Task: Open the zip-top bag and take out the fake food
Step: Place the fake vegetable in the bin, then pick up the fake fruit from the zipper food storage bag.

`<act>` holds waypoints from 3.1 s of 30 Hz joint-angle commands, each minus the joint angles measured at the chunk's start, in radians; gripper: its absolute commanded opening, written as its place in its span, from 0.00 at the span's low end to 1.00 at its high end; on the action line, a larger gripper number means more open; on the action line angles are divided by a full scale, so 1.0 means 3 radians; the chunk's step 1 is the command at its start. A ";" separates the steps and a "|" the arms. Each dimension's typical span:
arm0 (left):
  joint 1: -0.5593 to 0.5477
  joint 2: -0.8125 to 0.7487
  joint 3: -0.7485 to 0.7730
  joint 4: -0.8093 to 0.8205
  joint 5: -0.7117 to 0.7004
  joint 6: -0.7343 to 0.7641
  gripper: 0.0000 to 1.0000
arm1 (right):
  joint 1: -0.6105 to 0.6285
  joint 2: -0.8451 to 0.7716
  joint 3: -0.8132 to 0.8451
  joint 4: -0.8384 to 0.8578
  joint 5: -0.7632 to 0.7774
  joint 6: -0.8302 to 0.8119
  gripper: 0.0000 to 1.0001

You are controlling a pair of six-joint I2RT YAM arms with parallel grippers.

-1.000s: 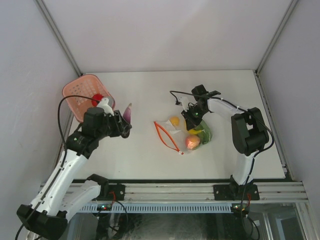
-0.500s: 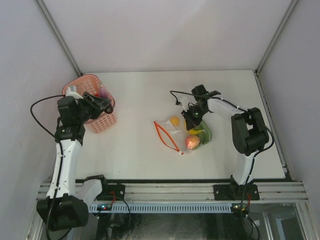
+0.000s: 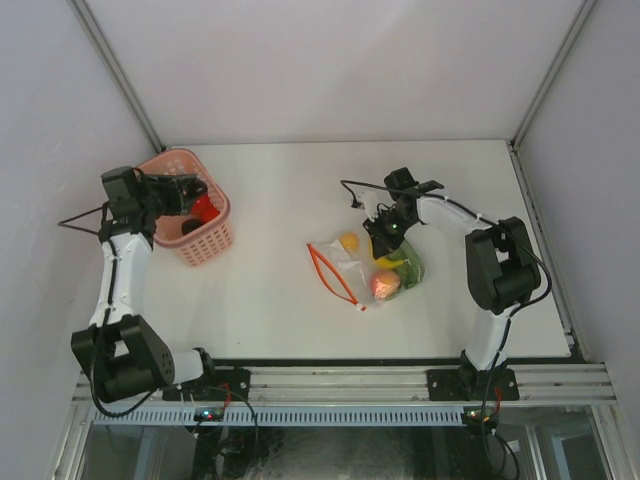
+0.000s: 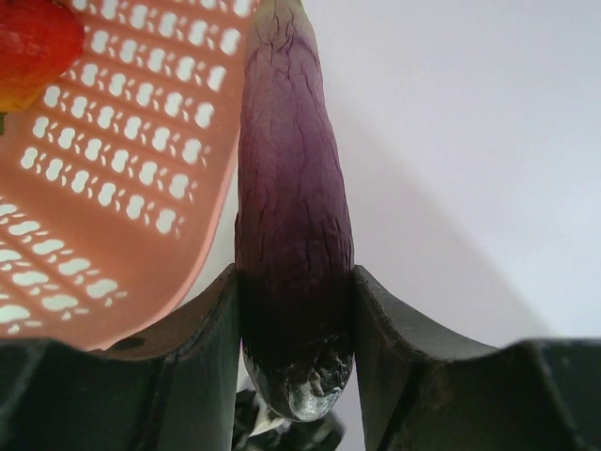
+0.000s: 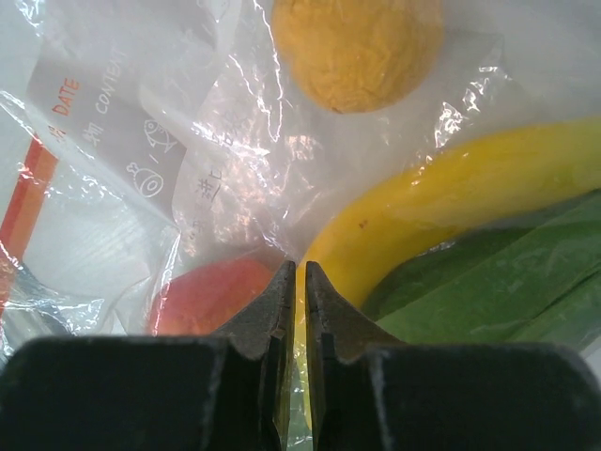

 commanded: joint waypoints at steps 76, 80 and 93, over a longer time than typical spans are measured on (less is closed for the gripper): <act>0.0297 0.0396 0.0684 0.0380 -0.0014 -0.0775 1.00 | -0.0059 -0.0490 0.0116 -0.0031 -0.0244 -0.0078 0.08; 0.0169 0.0208 0.0609 0.0413 -0.0131 -0.0568 1.00 | -0.0092 -0.0532 0.0117 -0.0034 -0.0273 -0.0080 0.08; -0.0255 -0.0362 0.0337 0.0550 -0.0537 0.0159 1.00 | -0.0166 -0.0645 0.0112 -0.0049 -0.0371 -0.0094 0.08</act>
